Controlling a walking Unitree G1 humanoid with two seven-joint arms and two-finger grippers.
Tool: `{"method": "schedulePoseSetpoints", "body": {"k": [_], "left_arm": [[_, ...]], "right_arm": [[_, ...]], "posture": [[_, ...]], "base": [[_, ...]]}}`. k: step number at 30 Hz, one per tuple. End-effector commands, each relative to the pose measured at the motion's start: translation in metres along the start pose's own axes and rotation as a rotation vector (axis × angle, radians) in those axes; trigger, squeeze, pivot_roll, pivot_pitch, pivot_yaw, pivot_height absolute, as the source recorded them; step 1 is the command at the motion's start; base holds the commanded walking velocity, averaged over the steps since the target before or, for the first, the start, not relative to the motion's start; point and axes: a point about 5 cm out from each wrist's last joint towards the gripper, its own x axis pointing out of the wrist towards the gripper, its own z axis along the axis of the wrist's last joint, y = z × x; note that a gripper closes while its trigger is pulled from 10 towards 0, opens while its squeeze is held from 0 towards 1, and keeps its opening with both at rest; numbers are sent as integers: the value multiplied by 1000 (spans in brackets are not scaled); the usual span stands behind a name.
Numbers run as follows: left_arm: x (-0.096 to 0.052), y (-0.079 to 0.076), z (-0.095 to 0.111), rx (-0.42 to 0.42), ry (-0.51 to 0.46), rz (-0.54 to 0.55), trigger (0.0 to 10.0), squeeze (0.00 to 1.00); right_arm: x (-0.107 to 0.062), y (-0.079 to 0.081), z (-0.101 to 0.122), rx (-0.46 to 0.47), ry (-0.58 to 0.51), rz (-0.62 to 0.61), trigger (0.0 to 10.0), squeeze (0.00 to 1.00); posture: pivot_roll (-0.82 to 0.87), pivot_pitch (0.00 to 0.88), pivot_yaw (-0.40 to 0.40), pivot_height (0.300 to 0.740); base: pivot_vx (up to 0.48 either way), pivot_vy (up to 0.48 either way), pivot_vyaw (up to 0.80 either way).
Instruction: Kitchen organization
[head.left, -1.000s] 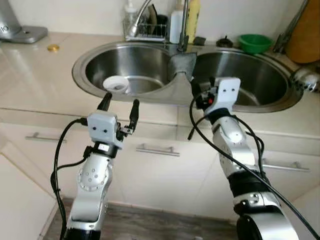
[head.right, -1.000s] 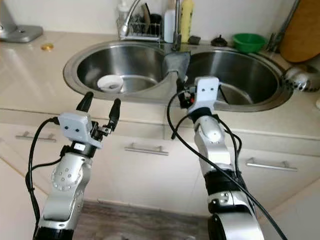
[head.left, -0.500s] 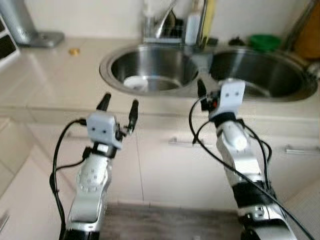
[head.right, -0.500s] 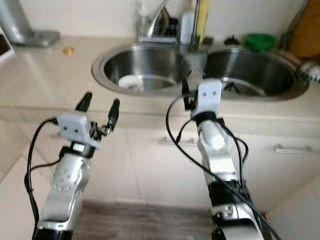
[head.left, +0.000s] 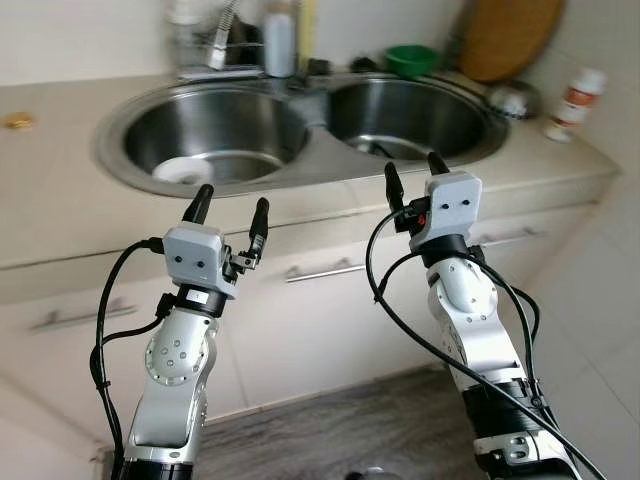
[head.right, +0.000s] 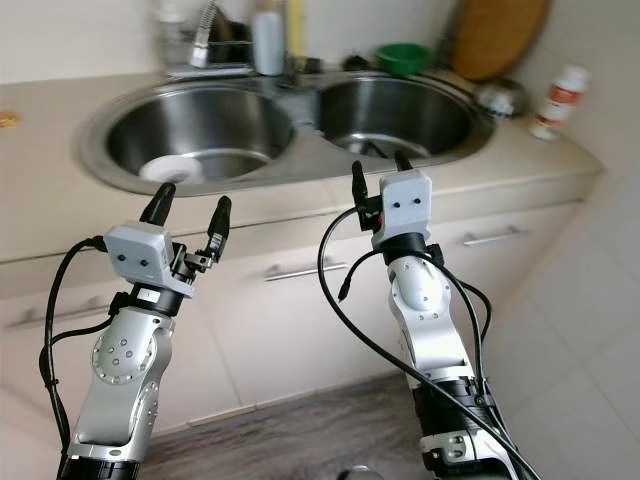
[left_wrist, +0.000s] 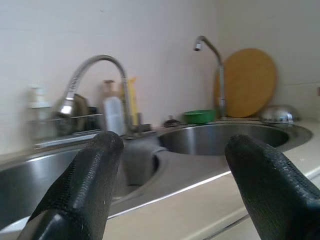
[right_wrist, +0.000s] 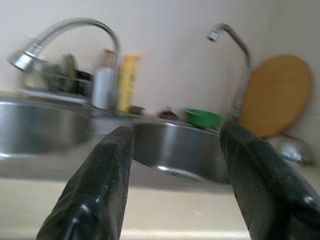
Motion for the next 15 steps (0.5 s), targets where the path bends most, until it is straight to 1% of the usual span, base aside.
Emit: {"method": "schedulePoseSetpoints", "body": {"k": [1,2,3,6,9,11,15], "left_arm": [[0,-2,0,5,-2,-15,10000,0],[0,-3,-2,10,7,-23,10000,0],[0,-3,-2,11,8,-24,10000,0],[0,-2,-2,11,9,-25,10000,0],[0,-2,-2,11,12,-25,10000,0],[0,-3,-2,9,14,-29,10000,0],[0,-3,-3,9,14,-32,10000,0]], "right_arm": [[-1,-1,8,-11,-45,-2,10000,0],[-8,-2,6,-26,-35,13,10000,0],[-10,-3,5,-31,-32,15,10000,0],[-14,-6,3,-42,-24,9,10000,0],[-17,-15,-3,-41,10,-41,10000,0],[-16,-16,-2,-37,9,-57,10000,0],[-16,-16,-2,-32,12,-65,10000,0]], "posture": [[10,0,-30,740],[7,0,-28,740],[7,0,-28,740],[8,0,-28,740],[2,0,-21,740],[-1,0,-16,740],[-3,0,-15,740]], "base": [[0,0,-800],[0,0,-800],[0,0,-800],[0,0,-800],[0,0,-800],[0,0,-800],[0,-262,-800]]}}
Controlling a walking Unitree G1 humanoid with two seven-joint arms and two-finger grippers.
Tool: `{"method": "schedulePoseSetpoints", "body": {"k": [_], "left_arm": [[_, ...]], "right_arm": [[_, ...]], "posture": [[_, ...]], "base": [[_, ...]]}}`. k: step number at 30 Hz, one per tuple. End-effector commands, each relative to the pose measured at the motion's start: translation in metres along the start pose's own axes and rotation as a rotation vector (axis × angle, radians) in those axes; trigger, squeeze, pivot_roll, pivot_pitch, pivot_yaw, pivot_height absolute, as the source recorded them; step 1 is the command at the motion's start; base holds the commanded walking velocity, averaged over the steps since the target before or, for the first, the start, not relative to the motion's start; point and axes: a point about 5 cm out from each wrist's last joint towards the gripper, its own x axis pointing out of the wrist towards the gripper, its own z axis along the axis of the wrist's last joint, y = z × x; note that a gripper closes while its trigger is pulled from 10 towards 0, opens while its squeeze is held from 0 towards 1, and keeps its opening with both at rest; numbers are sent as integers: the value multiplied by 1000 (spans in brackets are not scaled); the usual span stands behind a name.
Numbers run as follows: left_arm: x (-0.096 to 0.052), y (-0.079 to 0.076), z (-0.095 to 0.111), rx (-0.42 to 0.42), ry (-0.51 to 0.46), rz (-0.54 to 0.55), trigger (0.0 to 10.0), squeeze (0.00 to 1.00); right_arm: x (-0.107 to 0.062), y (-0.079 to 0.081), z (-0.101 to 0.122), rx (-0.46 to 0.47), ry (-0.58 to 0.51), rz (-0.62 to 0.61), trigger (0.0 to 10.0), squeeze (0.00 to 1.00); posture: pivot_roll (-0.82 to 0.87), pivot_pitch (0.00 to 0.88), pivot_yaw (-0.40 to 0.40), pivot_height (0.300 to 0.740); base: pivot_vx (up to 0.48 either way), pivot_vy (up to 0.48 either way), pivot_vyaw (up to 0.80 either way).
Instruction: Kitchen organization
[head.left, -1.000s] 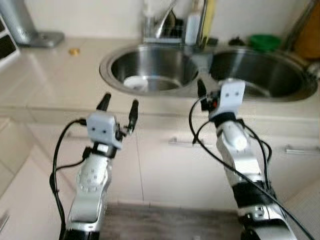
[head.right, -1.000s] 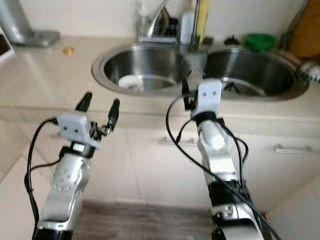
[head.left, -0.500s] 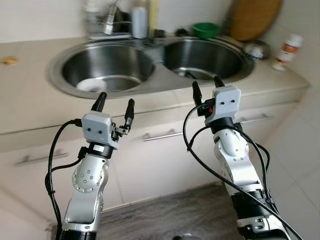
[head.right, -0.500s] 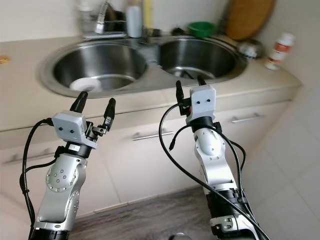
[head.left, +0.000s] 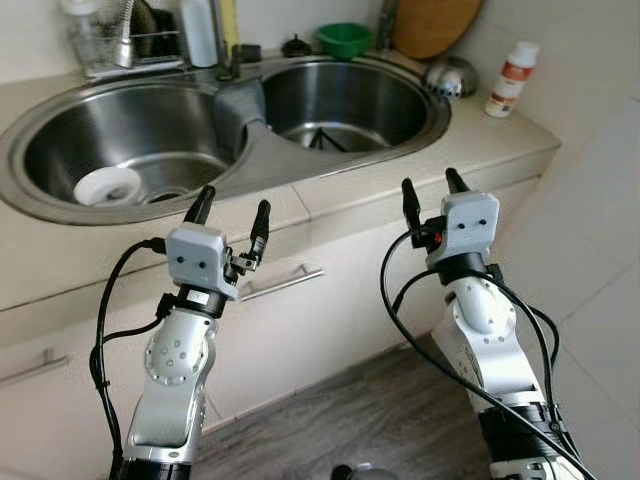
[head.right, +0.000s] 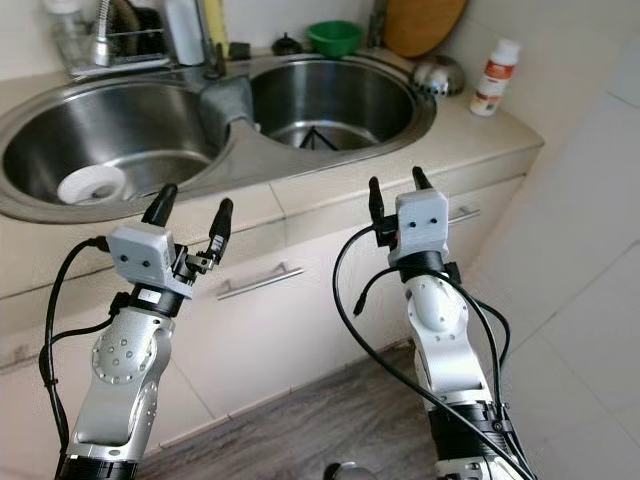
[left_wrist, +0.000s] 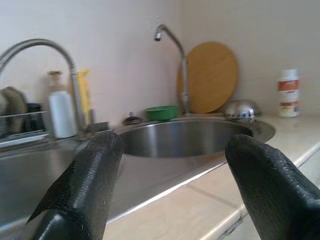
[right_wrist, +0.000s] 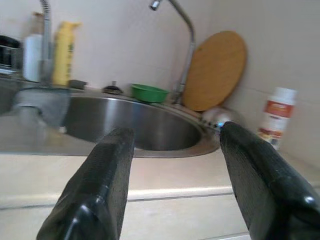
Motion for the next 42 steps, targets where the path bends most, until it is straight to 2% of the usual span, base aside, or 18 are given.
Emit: {"method": "schedulePoseSetpoints", "body": {"k": [1,5,14,21,29,42], "left_arm": [[1,0,0,4,3,-3,10000,0],[2,0,0,-1,-3,2,10000,0],[2,0,-1,-3,7,6,10000,0],[3,1,-1,9,5,6,10000,0],[1,1,-1,0,2,14,10000,0],[1,-1,-3,5,15,9,10000,0]], "right_arm": [[1,-2,4,8,-10,-19,10000,0],[3,-4,2,35,13,-38,10000,0],[5,-6,2,32,18,-57,10000,0],[10,-6,-1,57,32,-91,10000,0],[11,-1,0,63,31,-76,10000,0],[12,-4,-2,67,41,-104,10000,0]], "posture": [[-2,0,-16,740],[-2,0,-22,740],[-4,0,-25,740],[6,0,-20,740],[3,1,-33,740],[0,1,-27,740]], "base": [[0,-277,-800],[0,0,-800],[0,0,-800],[0,-449,-800],[0,0,-800],[0,0,-797]]}}
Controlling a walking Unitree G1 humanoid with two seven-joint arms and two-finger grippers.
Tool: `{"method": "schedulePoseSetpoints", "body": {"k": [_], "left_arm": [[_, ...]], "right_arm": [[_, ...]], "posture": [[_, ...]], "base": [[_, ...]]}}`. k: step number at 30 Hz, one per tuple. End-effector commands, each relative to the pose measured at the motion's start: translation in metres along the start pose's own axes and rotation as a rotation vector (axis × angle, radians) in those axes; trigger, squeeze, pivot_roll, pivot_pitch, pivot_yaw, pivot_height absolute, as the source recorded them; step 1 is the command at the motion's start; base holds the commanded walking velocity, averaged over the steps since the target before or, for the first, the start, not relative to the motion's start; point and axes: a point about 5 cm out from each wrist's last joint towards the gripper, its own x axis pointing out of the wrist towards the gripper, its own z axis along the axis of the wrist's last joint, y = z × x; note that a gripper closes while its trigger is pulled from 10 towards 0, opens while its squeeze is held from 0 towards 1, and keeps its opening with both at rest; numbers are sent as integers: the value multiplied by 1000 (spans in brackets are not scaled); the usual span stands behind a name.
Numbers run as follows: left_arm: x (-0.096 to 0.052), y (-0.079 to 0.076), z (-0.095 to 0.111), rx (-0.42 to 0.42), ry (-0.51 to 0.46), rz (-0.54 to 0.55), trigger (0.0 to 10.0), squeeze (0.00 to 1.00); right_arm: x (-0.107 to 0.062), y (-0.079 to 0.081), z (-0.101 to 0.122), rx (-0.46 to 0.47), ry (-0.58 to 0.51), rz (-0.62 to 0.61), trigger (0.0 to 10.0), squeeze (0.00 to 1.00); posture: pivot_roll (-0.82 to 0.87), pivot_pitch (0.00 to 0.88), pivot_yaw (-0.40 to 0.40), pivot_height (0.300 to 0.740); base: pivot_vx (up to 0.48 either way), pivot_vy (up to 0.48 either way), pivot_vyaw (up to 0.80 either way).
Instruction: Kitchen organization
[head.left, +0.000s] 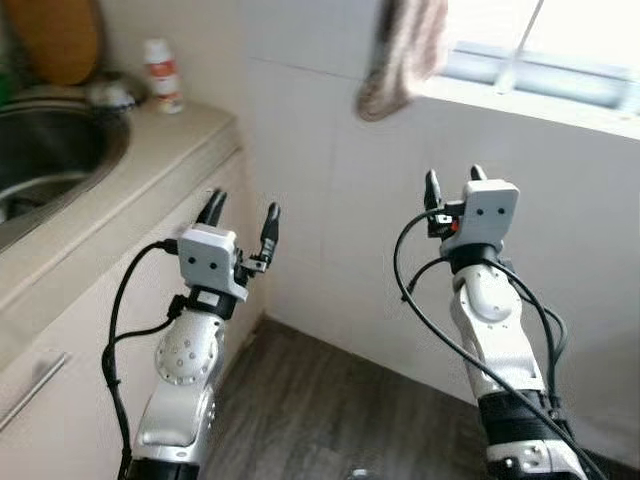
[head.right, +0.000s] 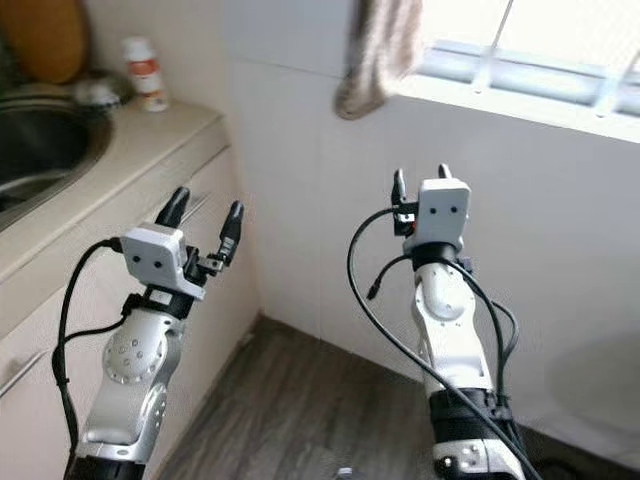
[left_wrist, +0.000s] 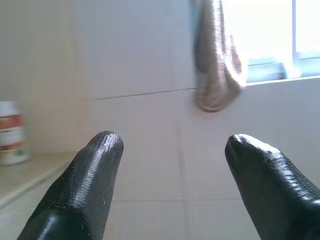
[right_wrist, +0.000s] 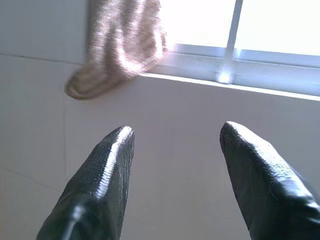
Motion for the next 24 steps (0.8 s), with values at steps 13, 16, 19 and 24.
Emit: {"method": "schedulePoseSetpoints", "body": {"k": [13,16,19,24], "left_arm": [[0,-2,-1,10,15,1,10000,0],[0,-2,-2,14,19,-1,10000,0],[1,-3,-3,20,23,-11,10000,0],[1,-4,-3,21,26,-14,10000,0]], "right_arm": [[3,-8,-6,0,51,-49,10000,0],[3,-9,-7,-1,61,-57,10000,0],[2,-10,-9,-1,70,-67,10000,0],[1,-10,-11,-5,80,-74,10000,0]], "posture": [[-1,8,-38,740],[-4,5,-35,740],[-5,2,-29,740],[-6,3,-27,740]], "base": [[0,0,-783],[0,0,-781],[0,0,-779],[0,-178,-771]]}}
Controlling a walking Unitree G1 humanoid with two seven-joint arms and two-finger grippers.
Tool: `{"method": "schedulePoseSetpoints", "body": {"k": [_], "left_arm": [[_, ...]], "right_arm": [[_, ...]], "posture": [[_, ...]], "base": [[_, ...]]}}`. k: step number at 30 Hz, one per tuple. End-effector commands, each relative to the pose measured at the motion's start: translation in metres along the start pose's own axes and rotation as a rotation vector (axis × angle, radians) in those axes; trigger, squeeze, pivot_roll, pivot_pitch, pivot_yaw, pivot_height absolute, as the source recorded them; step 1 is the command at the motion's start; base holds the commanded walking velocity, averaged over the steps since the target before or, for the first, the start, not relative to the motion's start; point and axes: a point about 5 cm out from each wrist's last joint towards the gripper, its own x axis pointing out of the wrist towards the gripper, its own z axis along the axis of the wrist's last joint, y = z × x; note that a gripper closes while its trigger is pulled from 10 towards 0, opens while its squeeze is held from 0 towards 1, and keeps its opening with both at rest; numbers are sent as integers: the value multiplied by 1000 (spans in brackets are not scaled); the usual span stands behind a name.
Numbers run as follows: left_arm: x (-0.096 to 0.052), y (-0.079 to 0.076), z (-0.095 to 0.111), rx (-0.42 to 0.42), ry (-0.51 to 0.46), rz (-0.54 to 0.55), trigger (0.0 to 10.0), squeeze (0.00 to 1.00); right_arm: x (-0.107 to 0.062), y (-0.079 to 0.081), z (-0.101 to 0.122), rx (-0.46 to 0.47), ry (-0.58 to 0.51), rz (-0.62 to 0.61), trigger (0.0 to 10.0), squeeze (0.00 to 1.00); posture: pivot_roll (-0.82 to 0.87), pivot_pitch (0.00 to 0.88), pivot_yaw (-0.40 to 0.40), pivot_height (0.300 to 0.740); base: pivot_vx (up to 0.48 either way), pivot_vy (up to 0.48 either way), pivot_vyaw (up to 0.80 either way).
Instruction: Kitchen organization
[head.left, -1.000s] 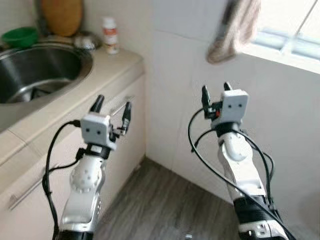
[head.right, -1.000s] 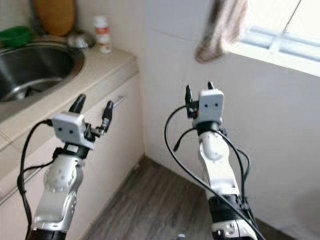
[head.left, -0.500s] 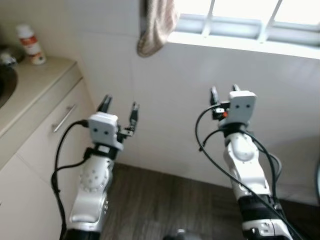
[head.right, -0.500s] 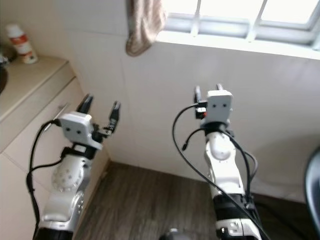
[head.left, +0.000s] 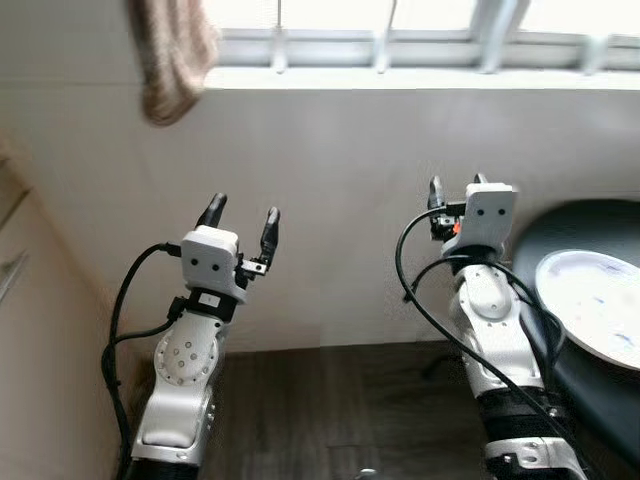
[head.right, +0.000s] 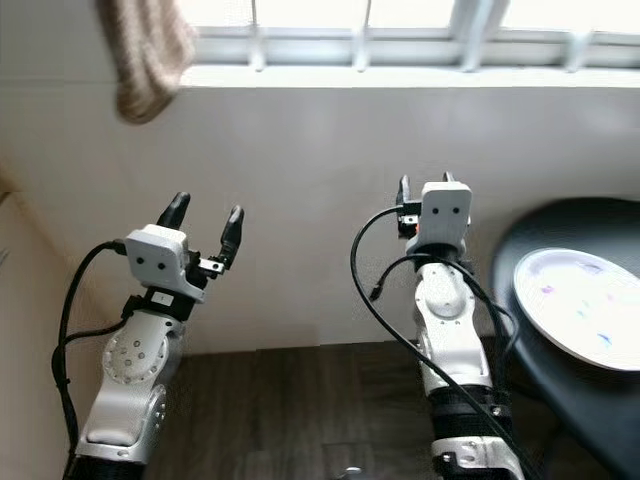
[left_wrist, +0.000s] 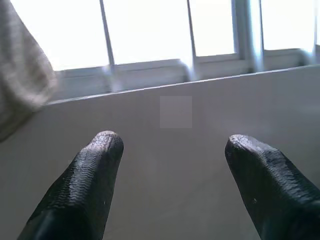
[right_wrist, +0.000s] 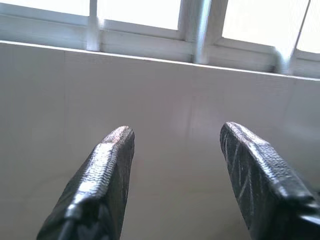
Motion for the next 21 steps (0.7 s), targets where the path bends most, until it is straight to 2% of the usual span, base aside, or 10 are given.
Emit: {"method": "schedulePoseSetpoints", "body": {"k": [1,9,10,21], "left_arm": [[2,-3,0,-5,3,-5,10000,0],[1,-4,0,-6,7,-5,10000,0],[1,-4,2,-34,-17,5,10000,0],[2,-5,-1,-27,6,-1,10000,0]], "right_arm": [[0,-6,-2,-5,17,-26,10000,0],[0,-7,-5,-2,32,-28,10000,0],[0,-7,-5,-2,33,-29,10000,0],[0,-8,-6,-1,40,-36,10000,0]], "posture": [[-6,3,-27,740],[-5,0,-33,740],[-7,0,-32,740],[-14,0,-29,740]], "base": [[0,-322,-769],[0,-474,-769],[0,0,-769],[0,0,-769]]}}
